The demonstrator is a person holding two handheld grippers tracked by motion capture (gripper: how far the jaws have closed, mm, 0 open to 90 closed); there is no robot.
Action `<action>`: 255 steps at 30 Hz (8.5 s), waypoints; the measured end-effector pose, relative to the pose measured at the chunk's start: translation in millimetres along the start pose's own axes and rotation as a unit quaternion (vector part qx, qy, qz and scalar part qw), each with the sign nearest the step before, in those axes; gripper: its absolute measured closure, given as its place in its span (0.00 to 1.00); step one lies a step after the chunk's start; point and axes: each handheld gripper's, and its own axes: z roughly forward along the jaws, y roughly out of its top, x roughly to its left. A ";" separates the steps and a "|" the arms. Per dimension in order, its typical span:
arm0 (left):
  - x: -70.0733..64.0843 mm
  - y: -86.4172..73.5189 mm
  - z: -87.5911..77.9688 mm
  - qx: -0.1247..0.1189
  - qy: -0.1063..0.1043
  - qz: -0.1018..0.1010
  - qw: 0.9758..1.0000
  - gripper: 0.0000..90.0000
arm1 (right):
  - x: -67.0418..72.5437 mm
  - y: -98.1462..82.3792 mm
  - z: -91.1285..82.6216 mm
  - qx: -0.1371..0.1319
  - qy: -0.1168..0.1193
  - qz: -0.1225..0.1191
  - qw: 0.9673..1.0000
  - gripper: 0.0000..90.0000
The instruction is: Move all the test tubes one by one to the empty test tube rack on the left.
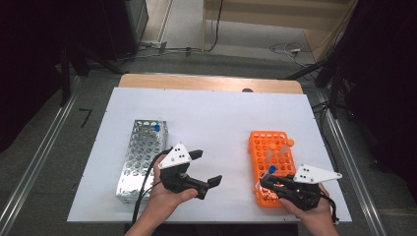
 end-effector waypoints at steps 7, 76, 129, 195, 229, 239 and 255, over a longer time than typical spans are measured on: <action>-10.7 1.5 5.2 -0.013 -0.029 0.012 0.999 0.16 | 16.4 8.1 21.5 0.014 0.009 -0.004 1.000 0.84; 57.9 22.6 -73.2 -0.070 0.123 0.017 0.990 0.85 | -0.7 2.8 4.8 -0.023 0.001 0.010 1.000 0.00; 95.2 -4.3 -76.9 -0.035 0.233 -0.026 0.971 0.39 | -28.7 -13.9 -18.9 -0.029 -0.052 0.039 0.998 0.00; 43.6 0.9 -33.8 -0.024 0.099 -0.015 0.995 0.00 | -108.2 -27.8 12.7 -0.009 -0.141 0.076 0.987 0.81; 38.4 3.6 -33.8 -0.031 0.081 -0.014 0.996 0.01 | -68.6 16.5 -39.7 -0.059 -0.087 0.056 0.993 0.81; 34.4 5.9 -32.4 -0.031 0.072 -0.009 0.997 0.01 | -48.2 28.4 -26.4 -0.058 -0.039 0.042 0.997 0.81; 21.6 8.8 -22.3 -0.024 0.047 0.003 0.999 0.02 | -12.8 36.2 17.6 -0.030 0.020 0.018 0.999 0.81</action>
